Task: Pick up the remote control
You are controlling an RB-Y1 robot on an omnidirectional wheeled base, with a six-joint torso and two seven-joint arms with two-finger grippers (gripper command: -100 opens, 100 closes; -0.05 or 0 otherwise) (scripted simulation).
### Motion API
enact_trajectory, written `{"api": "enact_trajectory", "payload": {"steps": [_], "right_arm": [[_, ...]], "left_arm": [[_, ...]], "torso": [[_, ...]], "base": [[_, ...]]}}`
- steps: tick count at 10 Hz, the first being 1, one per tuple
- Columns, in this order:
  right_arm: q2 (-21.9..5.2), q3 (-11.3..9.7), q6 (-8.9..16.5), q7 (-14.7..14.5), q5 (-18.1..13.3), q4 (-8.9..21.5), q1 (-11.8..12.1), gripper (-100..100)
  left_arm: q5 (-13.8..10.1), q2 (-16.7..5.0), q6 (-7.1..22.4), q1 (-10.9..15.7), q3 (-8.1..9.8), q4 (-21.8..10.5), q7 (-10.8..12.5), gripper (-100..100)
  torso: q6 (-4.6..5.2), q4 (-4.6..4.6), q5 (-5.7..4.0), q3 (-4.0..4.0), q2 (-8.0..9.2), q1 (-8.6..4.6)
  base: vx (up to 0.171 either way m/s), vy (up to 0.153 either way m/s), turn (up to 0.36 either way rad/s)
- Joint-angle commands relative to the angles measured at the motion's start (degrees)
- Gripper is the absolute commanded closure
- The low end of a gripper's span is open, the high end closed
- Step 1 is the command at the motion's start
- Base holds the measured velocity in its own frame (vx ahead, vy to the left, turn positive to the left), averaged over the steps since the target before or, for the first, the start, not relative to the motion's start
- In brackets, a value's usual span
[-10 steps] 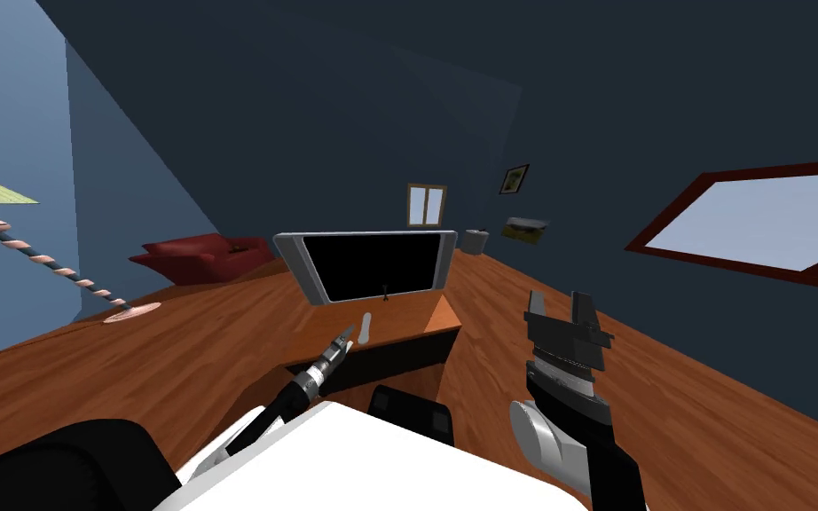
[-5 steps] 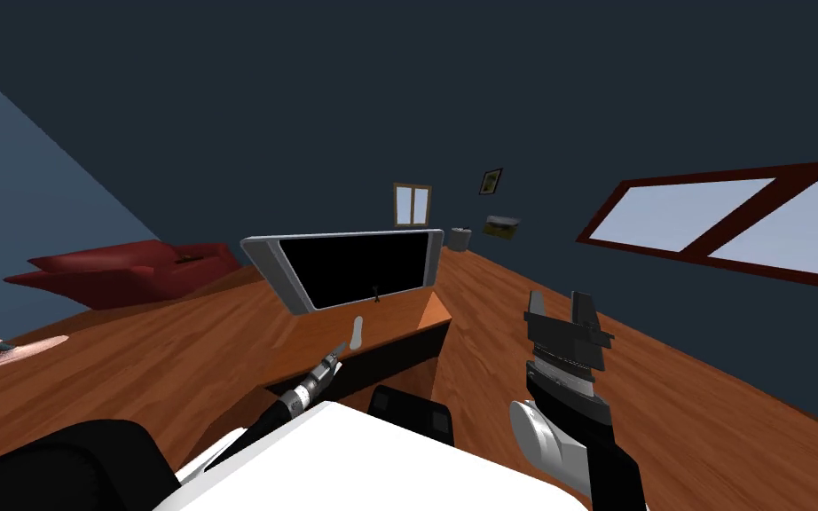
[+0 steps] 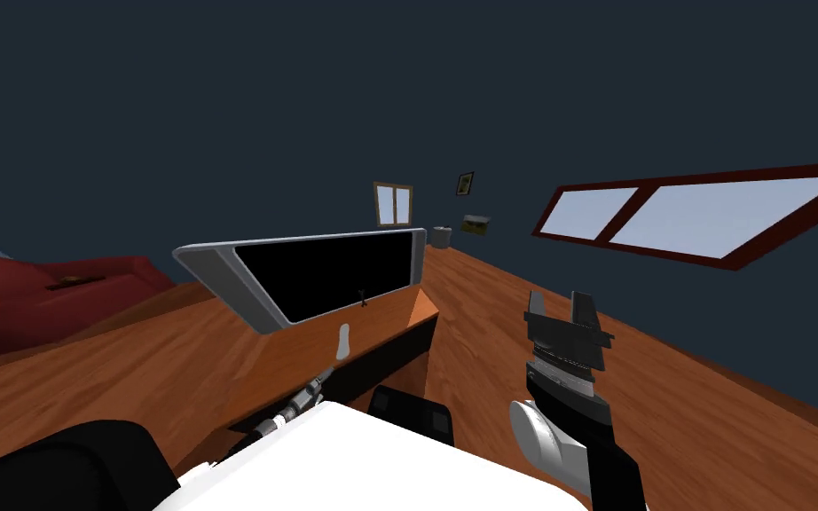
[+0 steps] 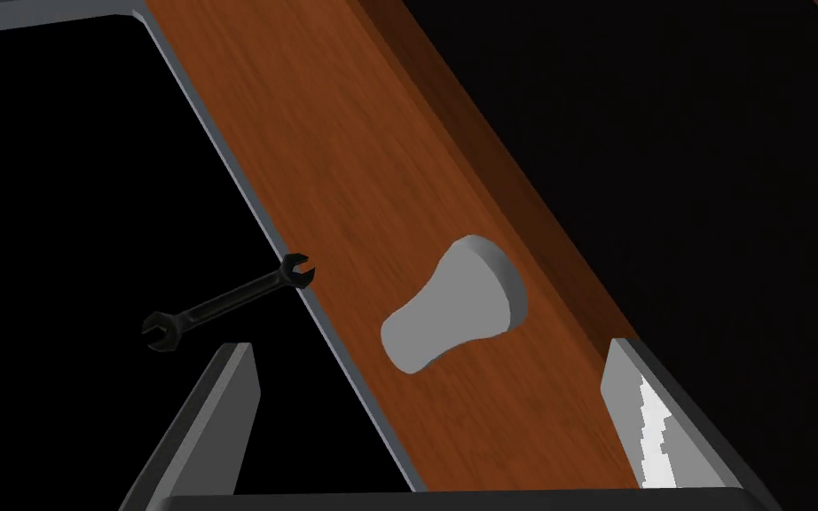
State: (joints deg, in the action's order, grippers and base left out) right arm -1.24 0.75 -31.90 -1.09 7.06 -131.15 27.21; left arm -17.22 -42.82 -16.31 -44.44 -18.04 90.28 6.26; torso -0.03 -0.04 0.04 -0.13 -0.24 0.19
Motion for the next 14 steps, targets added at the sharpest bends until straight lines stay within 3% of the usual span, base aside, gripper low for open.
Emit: {"api": "enact_trajectory", "payload": {"steps": [1,2,3,5,6,7,9,10,11,14], "right_arm": [[0.0,0.0,0.0,0.0,0.0,0.0,0.0,0],[0.0,0.0,0.0,0.0,0.0,0.0,0.0,0],[0.0,0.01,0.0,0.0,0.0,0.0,0.01,0],[0.0,0.01,0.0,0.0,0.0,0.0,0.02,0],[0.0,0.01,0.0,0.0,0.0,0.0,0.02,0],[0.0,0.0,0.0,0.0,0.0,0.0,0.01,0],[0.0,0.01,0.0,0.0,0.0,0.0,0.01,0],[0.0,0.01,0.0,0.0,0.0,0.0,0.01,0],[0.0,0.02,0.0,0.0,0.0,0.0,0.03,0],[0.0,0.01,0.0,0.0,0.0,0.0,0.02,0]], "left_arm": [[-1.19,-2.25,0.54,-1.73,-2.24,-2.86,0.93,-100],[-1.19,-2.25,0.54,-1.73,-2.24,-4.36,0.93,-100],[-1.96,-3.8,0.68,-2.03,-3.97,-6.62,1.75,-100],[-1.96,-3.8,0.68,-2.03,-3.97,-7.56,1.75,-100],[-2.64,-5.2,0.78,-2.22,-5.68,-9.68,2.56,-100],[-2.64,-5.2,0.78,-2.22,-5.68,-10.73,2.56,-100],[-3.75,-7.52,0.86,-2.33,-9.02,-15.66,4.1,-100],[-3.75,-7.52,0.86,-2.33,-9.02,-16.85,4.1,-100],[-4.17,-8.4,0.86,-2.24,-10.63,-19.03,4.83,-100],[-4.51,-9.1,0.84,-2.05,-12.21,-22.59,5.53,-100]], "torso": [[0.0,0.0,0.0,0.0,0.0,0.0],[-0.02,-0.01,0.0,-0.01,-0.01,0.02],[-0.05,0.0,0.01,-0.01,-0.03,0.0],[-0.06,-0.01,0.0,-0.04,-0.08,-0.02],[-0.1,-0.01,-0.01,-0.04,-0.07,-0.06],[0.0,-0.01,-0.01,-0.06,-0.1,-0.07],[-0.03,-0.03,-0.02,-0.08,-0.14,-0.06],[-0.01,-0.04,-0.01,-0.12,-0.22,-0.02],[-0.09,-0.04,0.0,-0.12,-0.21,-0.02],[-0.02,-0.05,-0.01,-0.15,-0.26,-0.04]], "base": [[0.007,0.013,-0.456],[0.006,0.016,-0.281],[0.015,0.003,-0.423],[0.011,0.007,-0.109],[0.021,-0.009,-0.359],[0.022,0.003,-0.211],[0.043,0.001,-0.405],[0.045,0.014,-0.215],[0.054,-0.004,-0.351],[0.05,0.01,-0.217]]}}
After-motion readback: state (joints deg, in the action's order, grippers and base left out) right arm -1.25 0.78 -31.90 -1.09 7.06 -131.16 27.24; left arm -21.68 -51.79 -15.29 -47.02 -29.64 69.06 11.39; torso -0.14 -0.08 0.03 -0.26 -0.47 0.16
